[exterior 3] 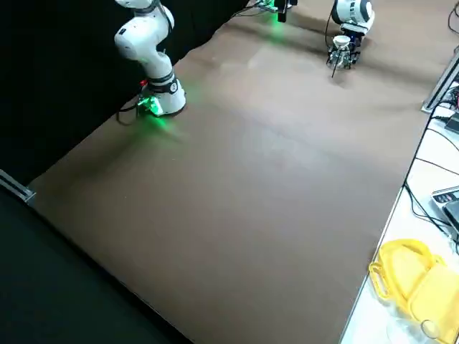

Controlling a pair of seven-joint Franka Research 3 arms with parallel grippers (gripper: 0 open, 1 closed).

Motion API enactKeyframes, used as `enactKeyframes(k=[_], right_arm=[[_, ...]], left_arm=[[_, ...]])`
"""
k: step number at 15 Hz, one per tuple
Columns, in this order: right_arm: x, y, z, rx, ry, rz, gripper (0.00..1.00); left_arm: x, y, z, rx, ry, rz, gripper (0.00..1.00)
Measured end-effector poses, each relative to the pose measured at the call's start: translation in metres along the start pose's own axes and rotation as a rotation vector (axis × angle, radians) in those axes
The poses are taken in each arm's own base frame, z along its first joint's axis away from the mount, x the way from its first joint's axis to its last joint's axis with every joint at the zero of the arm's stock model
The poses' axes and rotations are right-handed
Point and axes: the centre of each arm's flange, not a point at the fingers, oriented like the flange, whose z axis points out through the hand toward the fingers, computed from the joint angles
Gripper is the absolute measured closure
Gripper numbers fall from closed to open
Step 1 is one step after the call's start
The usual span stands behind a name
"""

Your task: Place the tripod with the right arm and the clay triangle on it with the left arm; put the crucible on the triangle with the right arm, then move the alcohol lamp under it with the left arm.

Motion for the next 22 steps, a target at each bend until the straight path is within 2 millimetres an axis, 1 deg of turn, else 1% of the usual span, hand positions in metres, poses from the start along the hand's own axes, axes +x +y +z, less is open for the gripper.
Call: enactKeyframes(k=[4,7,8,10,12,13,15,16,20,22], right_arm=[[0.0,0.003,-0.001,0.005,0.002,0.032,0.0],[0.0,0.021,-0.001,0.021,0.003,0.096,0.0],[-0.001,0.034,-0.001,0.036,0.003,0.15,0.0],[-0.002,0.039,-0.001,0.039,0.003,0.172,0.0],[-0.002,0.043,-0.001,0.039,0.003,0.181,0.0],[-0.002,0.044,0.0,0.039,0.0,0.183,0.0],[-0.002,0.045,0.004,0.039,-0.009,0.184,0.0],[-0.002,0.046,0.006,0.039,-0.014,0.188,0.0],[-0.004,0.065,0.008,0.039,-0.015,0.226,0.0],[-0.004,0.067,0.008,0.041,-0.01,0.232,0.0]], left_arm=[[0.001,0.001,0.004,0.012,-0.001,-0.011,0.23],[0.003,0.005,0.013,0.016,0.006,-0.024,0.23],[0.004,0.008,0.02,0.02,0.009,-0.027,0.23],[0.007,0.008,0.026,0.027,0.01,-0.03,0.23],[0.007,0.008,0.027,0.034,0.012,-0.036,0.23],[0.007,0.008,0.027,0.04,0.014,-0.041,0.22],[0.007,0.008,0.027,0.045,0.013,-0.044,0.05],[0.006,0.008,0.027,0.046,0.012,-0.045,0.0],[0.006,0.008,0.027,0.047,0.011,-0.047,0.0],[0.006,0.008,0.027,0.048,0.011,-0.047,0.0]])
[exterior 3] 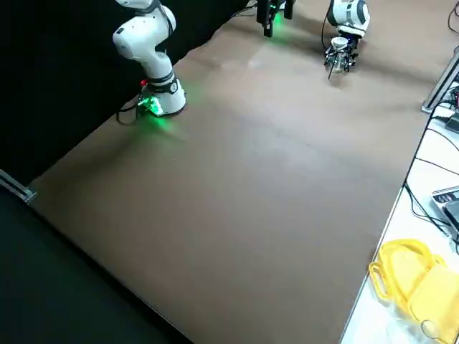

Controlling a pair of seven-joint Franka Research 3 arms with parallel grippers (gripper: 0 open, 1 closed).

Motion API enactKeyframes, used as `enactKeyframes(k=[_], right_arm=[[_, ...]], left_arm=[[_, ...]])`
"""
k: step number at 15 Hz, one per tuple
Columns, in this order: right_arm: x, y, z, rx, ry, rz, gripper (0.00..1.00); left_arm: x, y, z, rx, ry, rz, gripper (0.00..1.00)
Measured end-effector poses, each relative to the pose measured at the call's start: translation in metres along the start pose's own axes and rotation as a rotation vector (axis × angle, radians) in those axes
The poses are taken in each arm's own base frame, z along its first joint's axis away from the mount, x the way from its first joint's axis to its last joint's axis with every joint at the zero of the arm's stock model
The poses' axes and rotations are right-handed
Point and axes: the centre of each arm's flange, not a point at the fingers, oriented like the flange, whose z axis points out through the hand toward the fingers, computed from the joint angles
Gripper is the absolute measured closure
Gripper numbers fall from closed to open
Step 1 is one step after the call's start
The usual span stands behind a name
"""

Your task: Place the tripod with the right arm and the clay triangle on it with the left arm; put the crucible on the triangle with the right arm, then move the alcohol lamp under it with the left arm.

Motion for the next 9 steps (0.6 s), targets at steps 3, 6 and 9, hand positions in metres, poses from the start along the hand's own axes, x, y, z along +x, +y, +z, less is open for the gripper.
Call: enactKeyframes(k=[3,6,9], right_arm=[[0.0006,-0.0011,-0.0006,0.001,0.006,-0.001,0.0],[0.0006,-0.002,-0.0006,0.001,0.007,-0.003,0.0],[0.0005,-0.0032,-0.0005,0.001,0.007,-0.005,0.0]], left_arm=[[-0.0002,-0.001,-0.001,0.002,-0.001,0.001,0.0],[-0.0004,-0.0026,-0.0032,0.006,-0.002,0.001,0.0],[-0.0008,-0.0042,-0.0057,0.009,-0.004,0.002,0.0]])
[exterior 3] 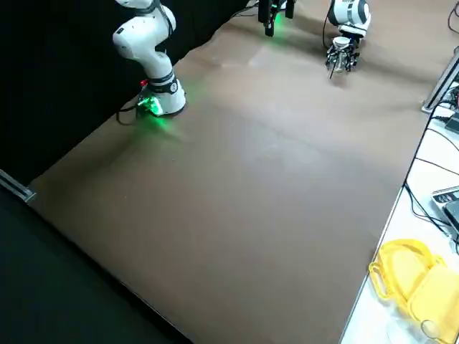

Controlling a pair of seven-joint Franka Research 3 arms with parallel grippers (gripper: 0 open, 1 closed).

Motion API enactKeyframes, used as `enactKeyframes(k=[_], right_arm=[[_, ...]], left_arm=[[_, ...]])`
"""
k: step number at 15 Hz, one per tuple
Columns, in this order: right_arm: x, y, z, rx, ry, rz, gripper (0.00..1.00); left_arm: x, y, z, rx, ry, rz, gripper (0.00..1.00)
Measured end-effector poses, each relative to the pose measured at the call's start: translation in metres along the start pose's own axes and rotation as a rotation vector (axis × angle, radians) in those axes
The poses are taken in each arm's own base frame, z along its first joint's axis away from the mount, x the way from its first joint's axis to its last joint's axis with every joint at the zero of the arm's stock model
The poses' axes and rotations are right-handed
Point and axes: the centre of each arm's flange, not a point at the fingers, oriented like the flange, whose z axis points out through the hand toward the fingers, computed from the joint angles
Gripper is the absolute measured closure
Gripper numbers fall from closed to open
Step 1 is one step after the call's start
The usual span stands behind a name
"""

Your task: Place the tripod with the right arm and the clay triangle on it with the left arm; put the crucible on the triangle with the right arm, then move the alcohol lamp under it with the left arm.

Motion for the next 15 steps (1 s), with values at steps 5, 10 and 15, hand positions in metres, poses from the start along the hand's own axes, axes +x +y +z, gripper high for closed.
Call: enactKeyframes(k=[5,10,15], right_arm=[[0.0,0.0,0.0,0.0,0.0,0.0,0.0],[0.0,-0.001,0.001,0.0,-0.001,-0.001,0.0],[0.0,-0.001,0.001,0.0,-0.003,-0.001,0.0]], left_arm=[[0.0,-0.003,-0.003,0.008,-0.001,0.007,0.01],[-0.002,-0.01,-0.009,0.023,-0.01,0.02,0.18],[-0.002,-0.012,-0.011,0.027,-0.012,0.022,0.18]])
